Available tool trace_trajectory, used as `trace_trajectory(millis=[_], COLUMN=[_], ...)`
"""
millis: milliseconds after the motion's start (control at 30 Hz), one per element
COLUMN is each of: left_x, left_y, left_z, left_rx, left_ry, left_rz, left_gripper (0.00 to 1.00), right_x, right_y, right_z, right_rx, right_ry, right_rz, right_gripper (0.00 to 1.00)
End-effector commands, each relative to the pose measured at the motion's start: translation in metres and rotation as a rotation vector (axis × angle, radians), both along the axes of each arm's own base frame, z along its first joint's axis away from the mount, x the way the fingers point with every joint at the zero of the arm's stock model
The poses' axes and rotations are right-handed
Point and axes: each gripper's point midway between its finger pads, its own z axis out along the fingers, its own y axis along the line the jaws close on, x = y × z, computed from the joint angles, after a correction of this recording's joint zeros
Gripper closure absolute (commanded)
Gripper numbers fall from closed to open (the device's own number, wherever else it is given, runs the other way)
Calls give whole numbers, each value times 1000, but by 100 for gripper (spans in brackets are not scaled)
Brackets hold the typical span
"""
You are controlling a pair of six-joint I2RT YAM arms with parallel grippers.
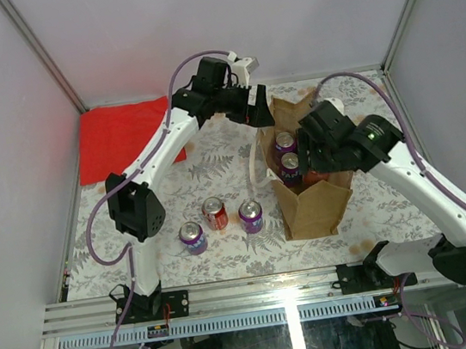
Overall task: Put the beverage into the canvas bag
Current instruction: Place the drink in the canvas bag.
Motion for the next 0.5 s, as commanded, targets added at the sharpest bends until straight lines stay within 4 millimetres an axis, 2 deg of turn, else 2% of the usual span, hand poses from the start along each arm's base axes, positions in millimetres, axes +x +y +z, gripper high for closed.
trace_trajectory(millis=[0, 467], left_x=[7, 11], left_y=[-3, -3], left_z=[13, 0], left_rx=[-16, 10], left_ry=[-50, -39], left_rz=[-20, -29], left_gripper=[11, 11], right_x=[-31, -77], right_y=[-15, -44], right_z=[9, -21], right_rx=[116, 96], right_ry=[-1, 106], right_rz=[-89, -158], right_gripper=[100, 100])
